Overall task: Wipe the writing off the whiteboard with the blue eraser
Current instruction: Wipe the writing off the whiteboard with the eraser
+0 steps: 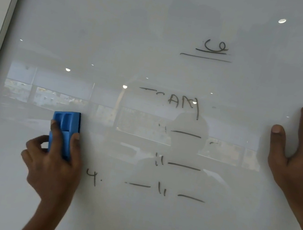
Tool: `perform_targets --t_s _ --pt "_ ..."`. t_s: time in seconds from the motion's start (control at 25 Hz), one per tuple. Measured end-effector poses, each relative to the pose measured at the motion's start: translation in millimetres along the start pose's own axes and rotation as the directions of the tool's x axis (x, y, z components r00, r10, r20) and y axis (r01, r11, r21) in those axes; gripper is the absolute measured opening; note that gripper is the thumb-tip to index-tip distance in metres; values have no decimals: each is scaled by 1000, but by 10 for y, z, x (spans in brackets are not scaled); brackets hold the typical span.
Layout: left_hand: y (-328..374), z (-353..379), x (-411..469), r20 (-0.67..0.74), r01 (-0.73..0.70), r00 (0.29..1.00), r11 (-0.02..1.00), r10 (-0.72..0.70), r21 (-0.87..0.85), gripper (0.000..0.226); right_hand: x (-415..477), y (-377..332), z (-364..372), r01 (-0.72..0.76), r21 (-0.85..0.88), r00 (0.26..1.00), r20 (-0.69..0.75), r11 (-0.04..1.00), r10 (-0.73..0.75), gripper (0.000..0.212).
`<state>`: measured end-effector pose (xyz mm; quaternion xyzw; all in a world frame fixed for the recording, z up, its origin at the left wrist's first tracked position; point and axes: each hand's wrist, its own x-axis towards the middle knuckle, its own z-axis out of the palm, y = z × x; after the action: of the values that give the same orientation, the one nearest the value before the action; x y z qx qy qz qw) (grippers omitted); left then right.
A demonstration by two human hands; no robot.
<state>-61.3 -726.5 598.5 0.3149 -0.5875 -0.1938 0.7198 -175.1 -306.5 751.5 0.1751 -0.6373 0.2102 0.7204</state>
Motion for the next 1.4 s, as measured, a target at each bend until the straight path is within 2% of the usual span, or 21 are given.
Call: perform_targets --t_s 0.04,0.12,0.2,0.24,0.32,0.36,0.4,0.48,0.52,0.6,0.68,0.76,0.84,0.88,0.96,1.0,1.08,1.16,1.2,1.28,1.4 --pt "94 -12 -119 6 -11 1000 1000 11 -11 57 -7 4 4 -7 -2 1000 7 1000 7 71" --pt "340 -79 -512 15 -207 978 974 209 -95 56 -22 23 19 -15 1 1000 15 1000 14 73" --pt "515 -161 -955 42 -497 860 853 509 -159 53 -20 49 35 -17 10 1000 24 1000 16 72" --pt "550 -195 -1046 55 -580 800 794 597 -180 51 -21 63 40 -13 15 1000 24 1000 13 71" --pt "445 -162 -941 25 -636 758 748 652 -190 49 -21 86 34 2 20 1000 23 1000 -2 69" --pt "307 -123 -812 10 -600 793 784 609 -160 48 -20 88 20 12 19 1000 23 1000 -12 68" --pt "155 -92 -663 -6 -505 861 854 508 -121 48 -20 82 9 24 17 1000 19 1000 -24 67" --pt "-104 -47 -352 -29 -211 977 975 209 -72 51 -20 42 -18 41 12 999 4 999 -41 65" --pt "-182 -28 -242 -17 -90 996 994 89 -65 53 -22 17 -25 42 9 999 -9 999 -42 65" --pt "-179 8 -199 10 30 1000 998 -29 -54 53 -24 -40 -33 37 -6 999 -35 999 -37 64" --pt "-23 -2 -326 3 10 1000 998 -10 -59 52 -23 -70 -40 47 -29 998 -48 998 -49 64" --pt "219 -76 -647 -3 -192 981 974 193 -120 52 -23 -77 -50 58 -49 997 -50 997 -60 63" --pt "406 -151 -1003 29 -474 873 862 486 -178 50 -11 -69 -63 60 -51 997 -46 997 -62 62" --pt "456 -178 -1100 47 -559 815 805 577 -200 49 -12 -66 -71 57 -45 997 -43 997 -59 61" --pt "424 -181 -1071 39 -625 761 748 647 -223 46 -13 -62 -84 55 -21 997 -51 998 -56 59" --pt "328 -158 -981 21 -623 768 755 640 -203 45 -12 -55 -85 57 -14 997 -59 998 -58 59" --pt "22 -122 -762 -9 -525 849 842 528 -122 46 -26 -44 -83 60 -19 996 -59 998 -61 57" --pt "-307 -122 -532 6 -304 952 951 305 -65 51 -35 -38 -60 58 -34 997 -52 998 -60 58" --pt "-405 -122 -457 27 -186 982 981 188 -59 53 -39 -29 -40 50 -39 997 -55 998 -52 59" --pt "-469 -104 -422 79 -39 996 997 44 -62 54 -29 5 -7 27 -27 999 -34 999 -28 63" --pt "-209 -89 -625 47 -23 999 996 26 -81 50 -19 49 21 -26 -40 999 35 999 27 69"
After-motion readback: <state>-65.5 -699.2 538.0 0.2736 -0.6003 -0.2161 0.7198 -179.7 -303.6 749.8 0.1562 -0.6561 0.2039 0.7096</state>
